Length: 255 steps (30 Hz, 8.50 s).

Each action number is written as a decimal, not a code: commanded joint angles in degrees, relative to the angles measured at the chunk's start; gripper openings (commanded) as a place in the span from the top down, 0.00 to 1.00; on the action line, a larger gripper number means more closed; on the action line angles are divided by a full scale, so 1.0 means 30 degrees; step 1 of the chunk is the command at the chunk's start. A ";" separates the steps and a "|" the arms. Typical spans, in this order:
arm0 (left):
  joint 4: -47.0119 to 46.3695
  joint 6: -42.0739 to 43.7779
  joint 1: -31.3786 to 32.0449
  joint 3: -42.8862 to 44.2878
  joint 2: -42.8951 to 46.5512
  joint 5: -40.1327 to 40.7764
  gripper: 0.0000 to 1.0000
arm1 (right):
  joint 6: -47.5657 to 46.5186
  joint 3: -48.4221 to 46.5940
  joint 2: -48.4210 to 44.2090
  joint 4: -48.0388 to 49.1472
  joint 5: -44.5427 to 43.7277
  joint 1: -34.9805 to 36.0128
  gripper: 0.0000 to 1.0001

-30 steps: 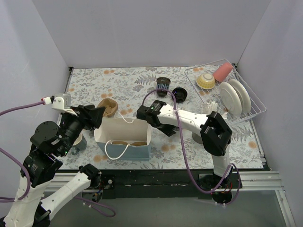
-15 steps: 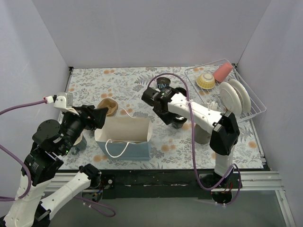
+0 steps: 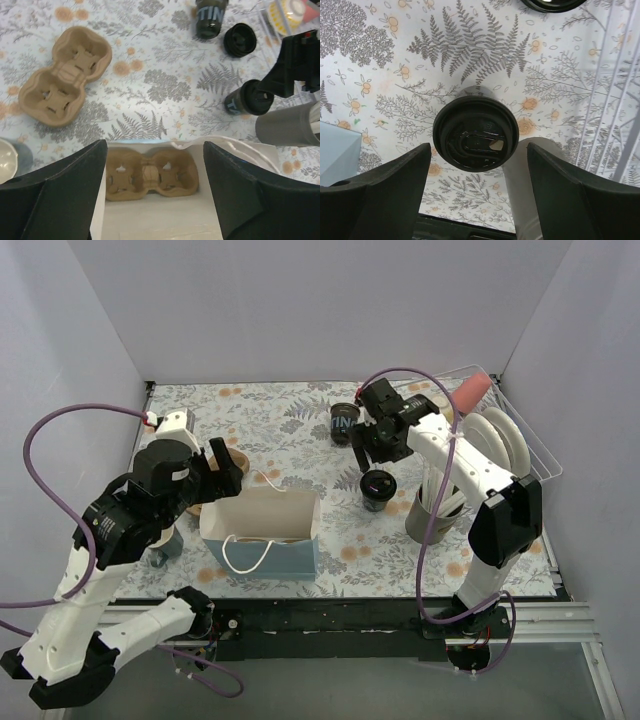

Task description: Pack the takeout coffee

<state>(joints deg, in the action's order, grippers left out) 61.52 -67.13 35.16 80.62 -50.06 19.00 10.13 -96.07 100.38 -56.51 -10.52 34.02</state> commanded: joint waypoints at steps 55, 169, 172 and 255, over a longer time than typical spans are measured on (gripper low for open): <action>0.4983 -0.3081 0.0000 0.1310 -0.0861 0.2279 0.24 | -0.0067 0.3078 -0.1379 0.2607 0.2892 -0.0530 0.09; -0.5973 -0.3667 0.0000 -0.3527 -0.2381 -0.4636 1.00 | -0.4372 -0.9437 -0.5917 0.1893 0.8983 0.0320 0.45; -0.5829 -0.3842 0.0000 -0.2941 -0.3262 -0.4197 1.00 | -0.4111 -0.7362 -0.7674 0.4643 1.0126 0.0291 0.45; -1.3619 0.2868 -0.1699 -0.7240 -0.2563 -1.0613 1.00 | -0.7186 -0.0442 -0.6036 0.0380 -0.1440 0.9517 0.54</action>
<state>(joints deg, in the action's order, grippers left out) 27.81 -58.87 30.46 63.48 -63.11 -10.83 -11.40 -102.54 85.19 -57.14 -8.91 60.60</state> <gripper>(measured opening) 0.010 0.774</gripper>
